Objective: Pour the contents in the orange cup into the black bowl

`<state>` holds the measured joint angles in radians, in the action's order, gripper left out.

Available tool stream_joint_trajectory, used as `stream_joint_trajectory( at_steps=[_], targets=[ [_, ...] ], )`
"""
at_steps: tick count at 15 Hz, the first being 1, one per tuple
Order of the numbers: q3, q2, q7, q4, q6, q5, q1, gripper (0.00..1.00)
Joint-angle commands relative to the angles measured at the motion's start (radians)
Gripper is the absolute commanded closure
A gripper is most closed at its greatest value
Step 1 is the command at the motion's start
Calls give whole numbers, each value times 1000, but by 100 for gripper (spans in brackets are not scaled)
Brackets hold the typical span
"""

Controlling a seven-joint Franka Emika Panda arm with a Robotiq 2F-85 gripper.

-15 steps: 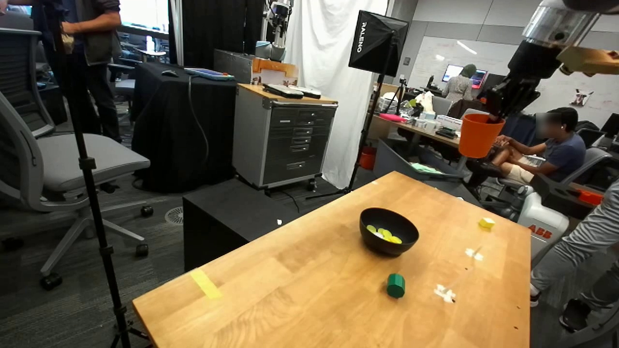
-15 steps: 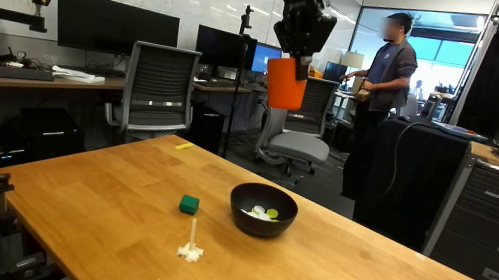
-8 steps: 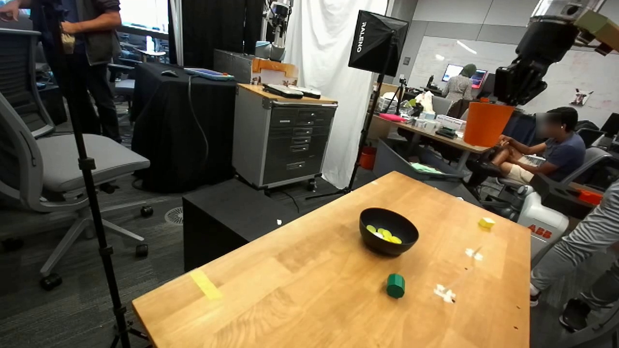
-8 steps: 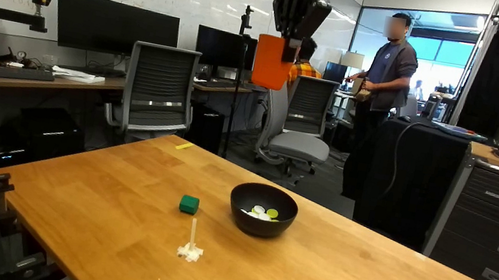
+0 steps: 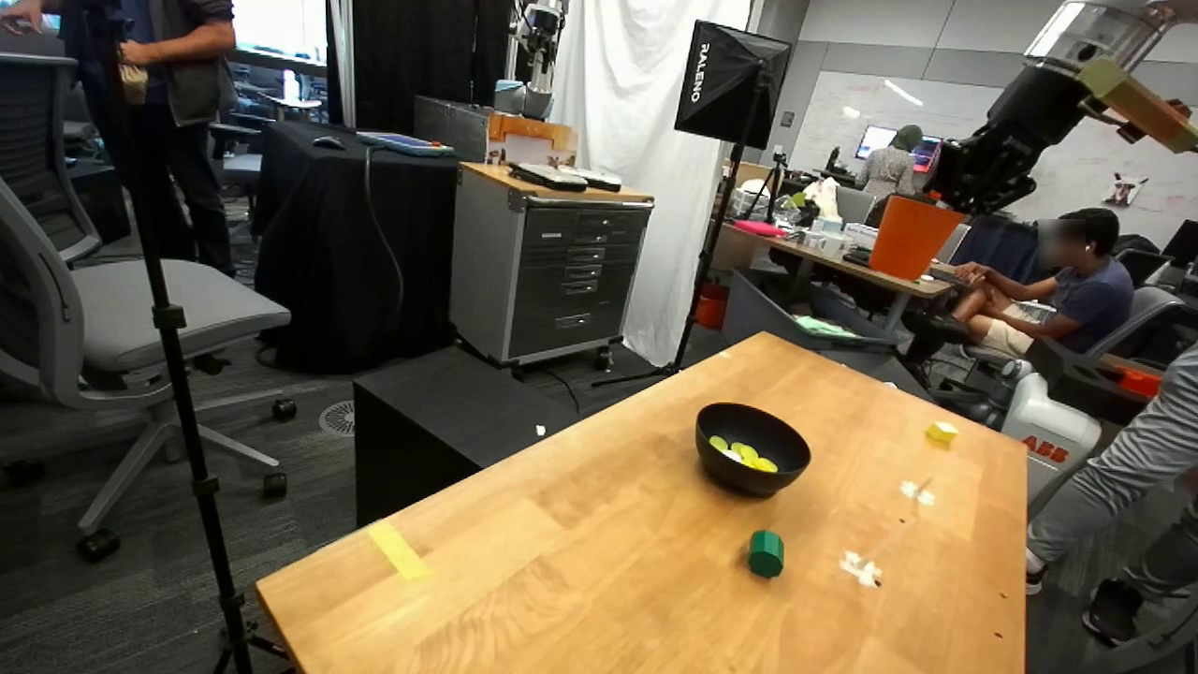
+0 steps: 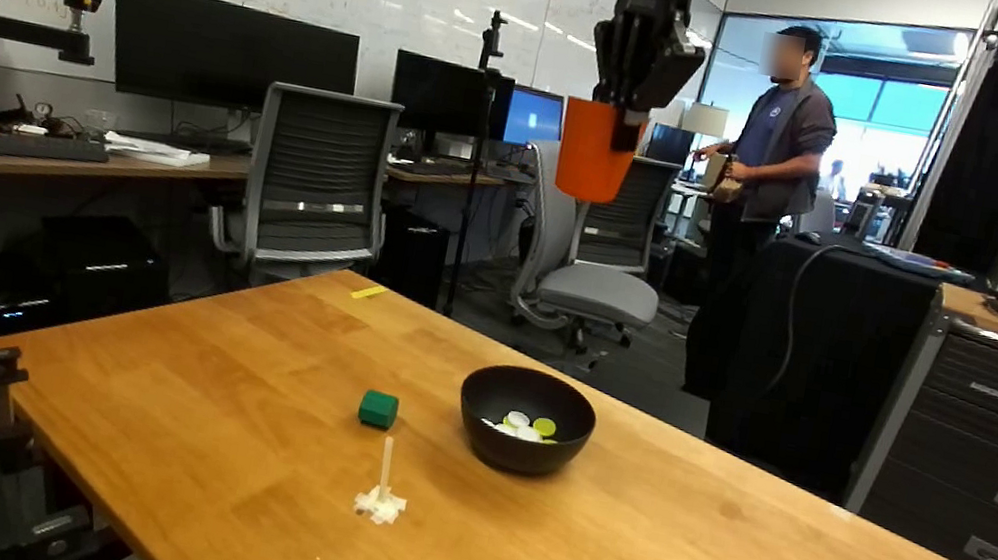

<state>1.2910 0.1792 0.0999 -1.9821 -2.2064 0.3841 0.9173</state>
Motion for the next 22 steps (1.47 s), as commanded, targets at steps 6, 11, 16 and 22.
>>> stream_joint_trajectory(
  at_steps=[6, 11, 16, 22],
  targets=[
    [-273, 272, 186, 114, -62, 403, -358, 97],
    [-553, 328, 109, 225, -135, 343, -644, 96],
    [-900, 360, -2, 328, -215, 156, -970, 96],
    [-1087, 441, -51, 408, -246, 19, -1139, 96]
  ],
)
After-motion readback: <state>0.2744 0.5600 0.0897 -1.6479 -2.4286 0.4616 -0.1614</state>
